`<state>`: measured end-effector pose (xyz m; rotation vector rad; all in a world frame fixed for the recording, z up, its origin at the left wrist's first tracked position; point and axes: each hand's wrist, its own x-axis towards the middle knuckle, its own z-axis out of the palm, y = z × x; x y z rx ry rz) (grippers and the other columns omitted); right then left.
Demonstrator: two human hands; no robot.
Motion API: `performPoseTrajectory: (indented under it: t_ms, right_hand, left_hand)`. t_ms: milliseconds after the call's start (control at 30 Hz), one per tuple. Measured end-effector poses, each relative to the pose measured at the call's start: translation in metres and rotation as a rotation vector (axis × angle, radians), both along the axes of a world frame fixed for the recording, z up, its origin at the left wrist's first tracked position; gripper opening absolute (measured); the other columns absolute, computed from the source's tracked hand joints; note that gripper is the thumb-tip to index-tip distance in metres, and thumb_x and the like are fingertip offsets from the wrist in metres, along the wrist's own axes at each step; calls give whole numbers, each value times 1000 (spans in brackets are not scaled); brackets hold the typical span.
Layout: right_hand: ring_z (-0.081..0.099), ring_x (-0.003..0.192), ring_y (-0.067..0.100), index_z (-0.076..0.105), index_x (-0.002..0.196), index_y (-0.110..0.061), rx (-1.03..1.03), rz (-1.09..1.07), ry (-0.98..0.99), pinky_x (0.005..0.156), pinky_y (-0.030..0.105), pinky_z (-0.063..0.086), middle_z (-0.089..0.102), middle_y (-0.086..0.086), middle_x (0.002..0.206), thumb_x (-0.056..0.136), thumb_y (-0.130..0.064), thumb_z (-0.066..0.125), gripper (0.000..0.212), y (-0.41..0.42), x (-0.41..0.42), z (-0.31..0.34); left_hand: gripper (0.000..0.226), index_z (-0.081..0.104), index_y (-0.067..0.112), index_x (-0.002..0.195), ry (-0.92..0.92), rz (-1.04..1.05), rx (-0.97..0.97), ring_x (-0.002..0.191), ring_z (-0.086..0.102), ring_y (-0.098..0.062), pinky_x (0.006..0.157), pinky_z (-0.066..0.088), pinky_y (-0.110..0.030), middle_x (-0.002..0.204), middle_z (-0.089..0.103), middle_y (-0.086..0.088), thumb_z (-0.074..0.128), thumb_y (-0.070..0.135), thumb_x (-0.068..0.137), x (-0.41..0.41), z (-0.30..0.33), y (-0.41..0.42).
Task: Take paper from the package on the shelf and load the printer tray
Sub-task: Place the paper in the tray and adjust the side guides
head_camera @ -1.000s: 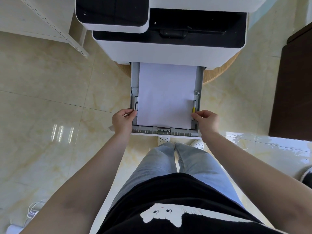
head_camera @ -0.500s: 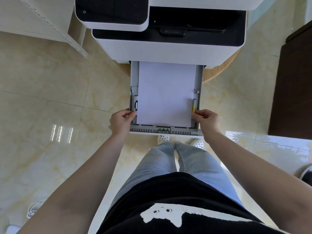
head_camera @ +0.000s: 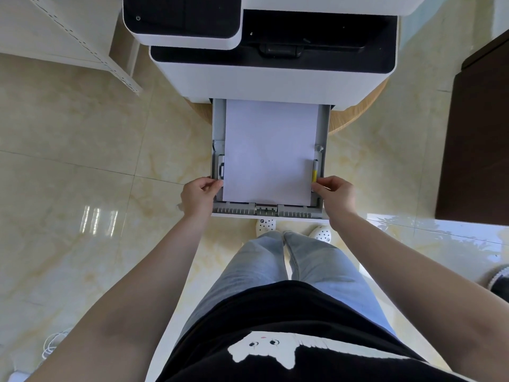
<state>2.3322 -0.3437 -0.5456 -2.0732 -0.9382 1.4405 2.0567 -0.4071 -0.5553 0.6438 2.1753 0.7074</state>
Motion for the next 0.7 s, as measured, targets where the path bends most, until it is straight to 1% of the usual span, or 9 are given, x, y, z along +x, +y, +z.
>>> performPoseTrajectory:
  t_ms: [67, 100, 167, 233, 333, 467, 533, 600, 700]
  right_hand:
    - [65, 81, 20, 69, 74, -25, -5, 15, 16, 78, 31, 53, 72, 2, 85, 77, -13, 74, 14, 0, 3, 1]
    - [65, 79, 19, 69, 75, -25, -7, 14, 27, 77, 29, 52, 72, 1, 84, 77, -13, 74, 13, 0, 4, 1]
    - [65, 77, 17, 70, 76, -24, -3, 10, 36, 73, 26, 49, 71, 0, 82, 77, -13, 74, 11, 0, 4, 0]
    - [64, 77, 18, 69, 77, -23, 4, 5, 34, 73, 26, 49, 71, 1, 83, 77, -14, 74, 11, -1, 3, 0]
    - [64, 80, 20, 69, 80, -22, 18, -3, 23, 77, 31, 52, 72, 4, 87, 78, -14, 73, 8, -4, 1, -1]
    - [63, 83, 21, 69, 86, -19, 14, 2, 20, 76, 31, 50, 71, 4, 91, 80, -16, 72, 7, -5, 0, 0]
    - [64, 85, 21, 68, 89, -18, 10, -1, 14, 78, 31, 51, 71, 7, 94, 80, -17, 72, 10, -6, 0, 3]
    - [63, 87, 22, 66, 95, -15, 29, -23, -7, 76, 30, 50, 69, 8, 97, 79, -19, 74, 19, -10, -1, 7]
    - [57, 79, 14, 61, 99, -18, 74, -57, -126, 62, 24, 43, 62, 0, 95, 78, -29, 74, 27, -23, -2, 20]
  left_hand:
    - [21, 70, 10, 89, 33, -24, 6, 78, 60, -8, 64, 41, -17, 88, 70, 2, 73, 29, 81, -1, 1, 0]
    - [22, 66, 10, 87, 56, -25, 6, 75, 58, -6, 62, 39, -17, 87, 68, 3, 74, 29, 80, -1, 2, 0]
    - [26, 58, 13, 87, 91, -22, -7, 75, 56, -10, 66, 38, -24, 88, 63, 3, 74, 32, 80, -2, 2, 0]
    - [29, 54, 15, 88, 96, -27, -26, 80, 55, -14, 71, 37, -27, 90, 61, 4, 73, 34, 80, -2, 2, 0]
    - [30, 52, 16, 91, 66, -26, -16, 82, 57, -14, 62, 33, -20, 94, 61, 5, 73, 34, 81, -1, 2, -1]
    - [28, 51, 15, 94, 38, -7, 39, 91, 62, -20, 77, 42, -28, 96, 60, 2, 73, 28, 82, 1, 0, -2]
    - [29, 53, 12, 98, 44, 9, 47, 93, 61, -21, 80, 44, -30, 98, 59, 2, 72, 27, 82, 4, 0, -3]
    - [33, 55, 8, 106, 35, 29, 66, 98, 61, -22, 81, 43, -28, 103, 61, -2, 71, 27, 84, 9, 3, -5]
    - [36, 54, 7, 113, 61, 47, 119, 108, 55, -17, 85, 40, -24, 115, 56, -4, 68, 27, 86, 20, 13, -12]
